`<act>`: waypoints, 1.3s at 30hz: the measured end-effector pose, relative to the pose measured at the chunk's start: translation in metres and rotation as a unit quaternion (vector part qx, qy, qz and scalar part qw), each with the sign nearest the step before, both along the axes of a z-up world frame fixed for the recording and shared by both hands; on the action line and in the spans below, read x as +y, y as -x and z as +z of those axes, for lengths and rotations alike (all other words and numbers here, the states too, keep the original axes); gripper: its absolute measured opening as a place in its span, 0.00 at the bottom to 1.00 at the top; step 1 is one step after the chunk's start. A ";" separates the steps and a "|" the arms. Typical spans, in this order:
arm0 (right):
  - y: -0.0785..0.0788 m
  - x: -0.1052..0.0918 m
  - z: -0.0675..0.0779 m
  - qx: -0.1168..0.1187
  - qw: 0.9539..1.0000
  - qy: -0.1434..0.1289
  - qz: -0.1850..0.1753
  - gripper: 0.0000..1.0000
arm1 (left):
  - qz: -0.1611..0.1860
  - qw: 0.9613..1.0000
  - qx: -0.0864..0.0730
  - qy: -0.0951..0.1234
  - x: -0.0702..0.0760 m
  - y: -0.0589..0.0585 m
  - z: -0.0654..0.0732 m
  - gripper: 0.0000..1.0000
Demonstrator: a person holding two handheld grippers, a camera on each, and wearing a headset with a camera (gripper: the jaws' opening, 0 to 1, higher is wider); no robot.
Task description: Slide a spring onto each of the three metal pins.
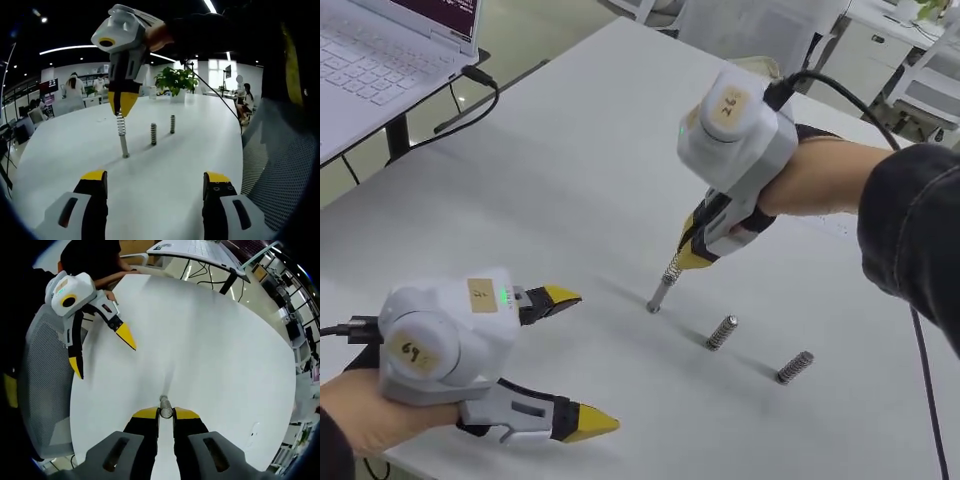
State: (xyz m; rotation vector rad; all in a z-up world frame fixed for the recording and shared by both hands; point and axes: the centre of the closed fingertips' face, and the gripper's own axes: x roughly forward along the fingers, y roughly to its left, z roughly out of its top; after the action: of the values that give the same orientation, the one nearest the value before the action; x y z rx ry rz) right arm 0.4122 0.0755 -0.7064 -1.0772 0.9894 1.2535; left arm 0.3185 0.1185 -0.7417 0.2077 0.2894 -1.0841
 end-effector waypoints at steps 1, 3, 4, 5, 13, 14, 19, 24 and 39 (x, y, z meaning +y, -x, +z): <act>0.000 0.000 -0.002 0.001 1.000 0.001 0.000 0.07 | 0.000 1.000 0.001 -0.001 0.000 0.000 0.000 0.75; 0.000 -0.001 -0.003 0.001 1.000 0.002 0.000 0.07 | 0.000 1.000 0.001 0.000 0.000 0.000 -0.001 0.75; 0.000 -0.001 -0.004 0.001 1.000 0.002 0.000 0.07 | -0.001 1.000 0.001 -0.001 0.000 0.000 -0.001 0.74; 0.000 -0.001 -0.005 0.002 1.000 0.003 0.000 0.07 | -0.001 1.000 0.002 -0.001 0.000 0.000 -0.001 0.74; 0.001 -0.001 -0.013 0.005 1.000 0.003 -0.003 0.07 | -0.001 1.000 0.003 -0.002 0.000 0.001 -0.003 0.73; 0.001 -0.001 -0.014 0.006 1.000 0.004 -0.003 0.07 | -0.001 1.000 0.003 -0.002 0.000 0.000 -0.003 0.73; 0.001 0.000 -0.021 0.009 1.000 0.006 -0.005 0.07 | -0.001 1.000 0.005 -0.001 0.001 0.000 -0.004 0.73; 0.001 -0.002 -0.026 0.011 1.000 0.006 -0.009 0.07 | -0.002 1.000 0.006 -0.003 0.001 0.000 -0.004 0.72; 0.004 -0.001 -0.042 0.017 1.000 0.005 -0.016 0.08 | -0.001 1.000 0.009 -0.004 0.003 0.001 -0.006 0.70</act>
State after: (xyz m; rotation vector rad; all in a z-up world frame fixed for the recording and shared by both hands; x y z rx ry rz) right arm 0.4085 0.0747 -0.7482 -1.0460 1.0352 1.2455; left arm 0.3171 0.1212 -0.7472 0.2048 0.3091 -1.0877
